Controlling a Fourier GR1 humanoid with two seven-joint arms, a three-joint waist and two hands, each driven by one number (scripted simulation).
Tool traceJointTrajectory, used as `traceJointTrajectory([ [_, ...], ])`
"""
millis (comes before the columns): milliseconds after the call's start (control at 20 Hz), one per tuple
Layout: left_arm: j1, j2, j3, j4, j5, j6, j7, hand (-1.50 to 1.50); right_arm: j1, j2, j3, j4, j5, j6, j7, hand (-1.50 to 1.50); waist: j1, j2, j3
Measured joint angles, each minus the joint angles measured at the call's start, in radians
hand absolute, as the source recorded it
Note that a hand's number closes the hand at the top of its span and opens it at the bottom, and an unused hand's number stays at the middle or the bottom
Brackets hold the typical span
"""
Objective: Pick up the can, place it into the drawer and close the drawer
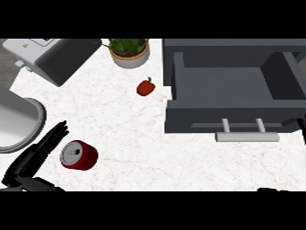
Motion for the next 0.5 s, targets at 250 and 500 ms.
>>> traceJointTrajectory([
  [250, -0.064, 0.007, -0.012, 0.123, -0.019, 0.030, -0.047, -1.50, -0.012, -0.020, -0.029, -0.024, -0.031, 0.012, 0.035, -1.50, -0.002, 0.000, 0.000],
  [500, -0.110, 0.007, -0.027, 0.199, -0.028, 0.053, -0.077, -1.50, -0.006, -0.006, -0.015, -0.048, -0.023, 0.005, 0.054, -1.50, -0.002, 0.000, 0.000],
])
